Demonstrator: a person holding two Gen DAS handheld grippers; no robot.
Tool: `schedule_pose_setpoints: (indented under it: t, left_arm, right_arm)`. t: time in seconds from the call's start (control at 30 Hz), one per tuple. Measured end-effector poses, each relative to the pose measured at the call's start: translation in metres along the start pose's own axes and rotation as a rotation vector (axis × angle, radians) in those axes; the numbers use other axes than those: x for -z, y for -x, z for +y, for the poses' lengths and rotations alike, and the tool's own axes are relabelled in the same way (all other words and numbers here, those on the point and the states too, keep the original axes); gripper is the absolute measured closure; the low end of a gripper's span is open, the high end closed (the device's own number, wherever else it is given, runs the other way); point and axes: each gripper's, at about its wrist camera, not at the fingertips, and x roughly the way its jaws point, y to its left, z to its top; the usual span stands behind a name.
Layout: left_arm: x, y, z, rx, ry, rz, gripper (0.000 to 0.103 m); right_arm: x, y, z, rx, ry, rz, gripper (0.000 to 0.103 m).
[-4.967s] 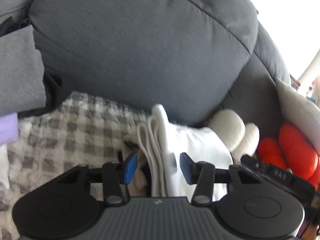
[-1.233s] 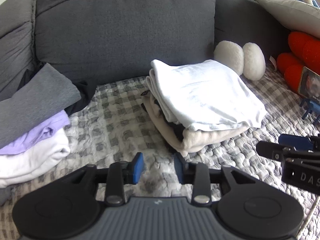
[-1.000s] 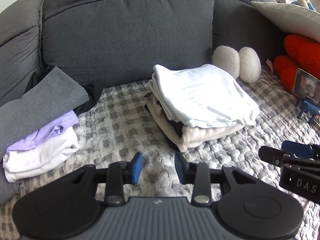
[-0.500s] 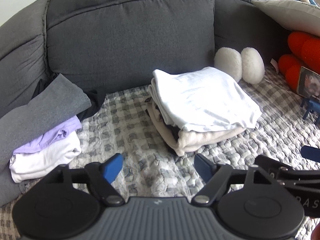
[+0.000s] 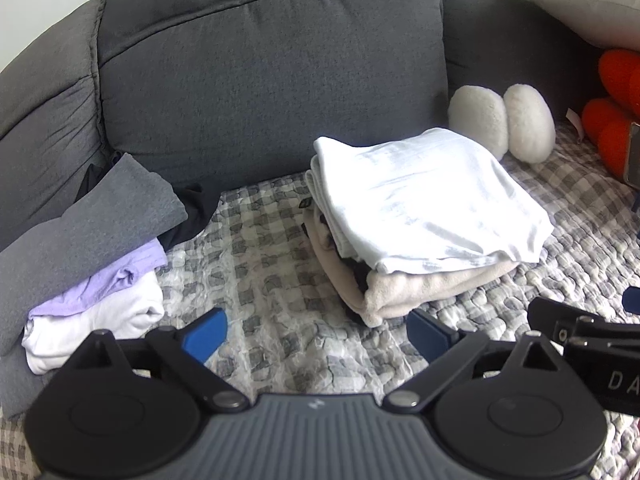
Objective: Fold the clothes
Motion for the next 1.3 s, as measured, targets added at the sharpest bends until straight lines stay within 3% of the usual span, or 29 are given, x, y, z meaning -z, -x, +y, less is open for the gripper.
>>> schedule_pose_setpoints:
  t: [0.63,1.3]
  left_arm:
    - [0.004,-0.014,-0.01,-0.024,-0.009,0.005,0.001]
    - [0.005,-0.025,-0.003,0.018,0.022,0.035,0.001]
  right_arm:
    - [-0.001,-0.008,-0.005,0.038,-0.012,0.052,0.0]
    - [-0.001,-0.017,0.001,0.059,0.031,0.073,0.0]
